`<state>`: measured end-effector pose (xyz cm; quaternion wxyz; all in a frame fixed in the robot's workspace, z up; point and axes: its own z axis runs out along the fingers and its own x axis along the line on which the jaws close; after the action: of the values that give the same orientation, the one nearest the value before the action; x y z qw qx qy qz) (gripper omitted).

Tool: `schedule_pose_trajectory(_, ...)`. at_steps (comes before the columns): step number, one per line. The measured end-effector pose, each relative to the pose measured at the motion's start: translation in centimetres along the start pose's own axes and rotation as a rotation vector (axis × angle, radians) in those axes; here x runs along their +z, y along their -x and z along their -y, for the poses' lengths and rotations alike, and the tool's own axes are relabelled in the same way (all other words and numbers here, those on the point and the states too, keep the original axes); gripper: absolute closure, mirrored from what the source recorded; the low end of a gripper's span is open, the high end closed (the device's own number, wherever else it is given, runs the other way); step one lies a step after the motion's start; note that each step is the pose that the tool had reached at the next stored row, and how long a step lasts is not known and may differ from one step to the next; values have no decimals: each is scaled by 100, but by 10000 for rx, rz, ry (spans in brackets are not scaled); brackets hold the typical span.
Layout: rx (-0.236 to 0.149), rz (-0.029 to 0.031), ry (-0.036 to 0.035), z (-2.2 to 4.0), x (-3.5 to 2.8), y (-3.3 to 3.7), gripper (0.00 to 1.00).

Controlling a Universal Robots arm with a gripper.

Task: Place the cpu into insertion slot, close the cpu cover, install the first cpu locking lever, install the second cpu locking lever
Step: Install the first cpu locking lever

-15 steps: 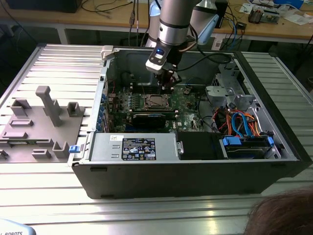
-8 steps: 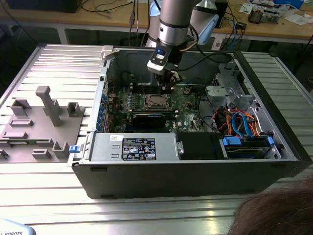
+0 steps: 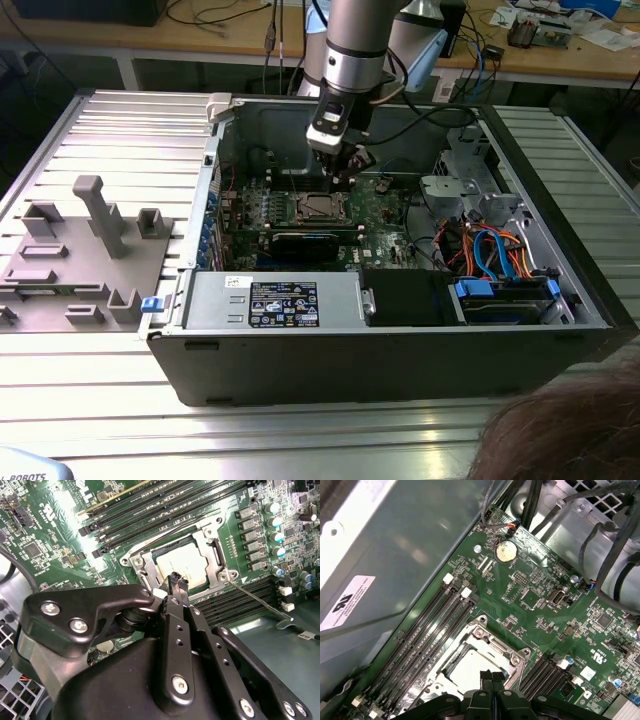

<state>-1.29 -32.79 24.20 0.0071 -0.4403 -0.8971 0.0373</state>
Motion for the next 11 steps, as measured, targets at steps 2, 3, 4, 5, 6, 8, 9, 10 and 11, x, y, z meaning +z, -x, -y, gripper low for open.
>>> schedule_pose_trajectory(2,-69,5,1,0,0,0,89)
schedule_pose_trajectory(3,-125,9,2,0,0,0,89)
schedule_pose_trajectory(4,-181,13,4,0,0,0,89)
schedule_pose_trajectory(5,-227,17,4,0,0,0,89)
schedule_pose_trajectory(6,-276,21,5,0,0,0,89)
schedule_pose_trajectory(8,-351,26,7,0,0,0,89)
schedule_pose_trajectory(9,-386,28,8,0,0,0,89)
schedule_pose_trajectory(10,-429,32,9,0,0,0,89)
schedule_pose_trajectory(11,-462,33,9,0,0,0,89)
